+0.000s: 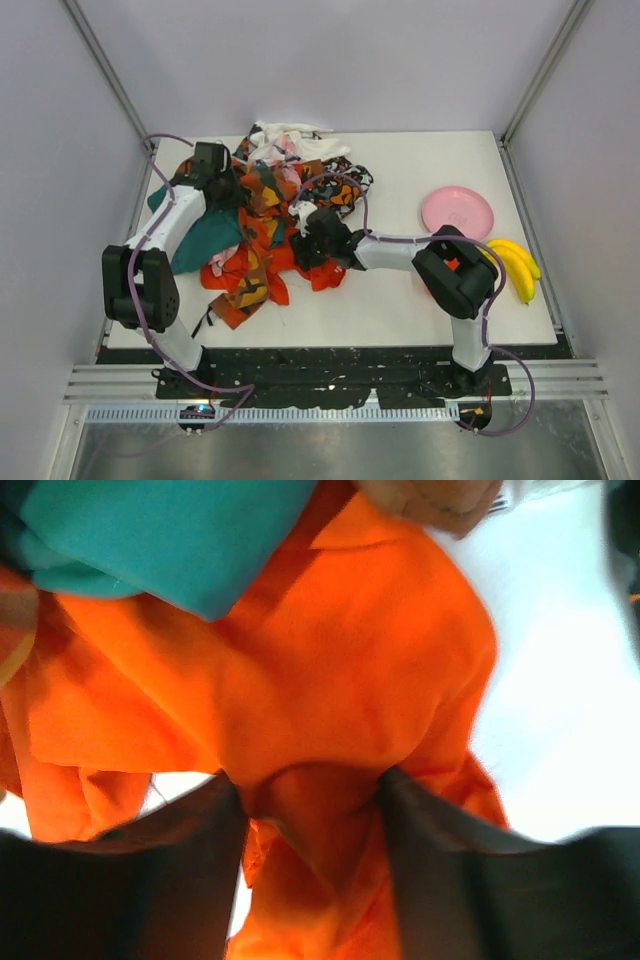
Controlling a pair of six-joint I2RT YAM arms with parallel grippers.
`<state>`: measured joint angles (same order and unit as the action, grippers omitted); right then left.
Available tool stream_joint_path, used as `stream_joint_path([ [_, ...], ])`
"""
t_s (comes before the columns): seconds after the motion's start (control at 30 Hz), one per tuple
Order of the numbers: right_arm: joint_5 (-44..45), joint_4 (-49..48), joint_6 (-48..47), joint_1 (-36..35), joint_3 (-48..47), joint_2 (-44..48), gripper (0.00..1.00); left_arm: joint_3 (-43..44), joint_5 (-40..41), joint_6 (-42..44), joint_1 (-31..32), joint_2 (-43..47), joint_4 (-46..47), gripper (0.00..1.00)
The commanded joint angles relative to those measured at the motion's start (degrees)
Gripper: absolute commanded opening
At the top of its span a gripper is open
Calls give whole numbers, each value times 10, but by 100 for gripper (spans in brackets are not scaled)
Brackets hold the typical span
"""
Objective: Pick out a specific cloth from the pile
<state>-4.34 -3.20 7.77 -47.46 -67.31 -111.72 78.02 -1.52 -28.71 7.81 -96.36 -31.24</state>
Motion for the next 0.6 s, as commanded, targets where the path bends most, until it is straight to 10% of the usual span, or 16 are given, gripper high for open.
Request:
stream_joint_path([
  [0.0, 33, -21, -2, -1, -25, 15, 33, -6, 46, -11, -21, 13, 12, 0],
  [0.07, 85, -15, -17, -1, -24, 75, 5, -11, 52, -12, -26, 19, 12, 0],
  [0.57, 179, 107, -144, 65, -297, 369, 5, -31, 80, -7, -34, 18, 7, 0],
])
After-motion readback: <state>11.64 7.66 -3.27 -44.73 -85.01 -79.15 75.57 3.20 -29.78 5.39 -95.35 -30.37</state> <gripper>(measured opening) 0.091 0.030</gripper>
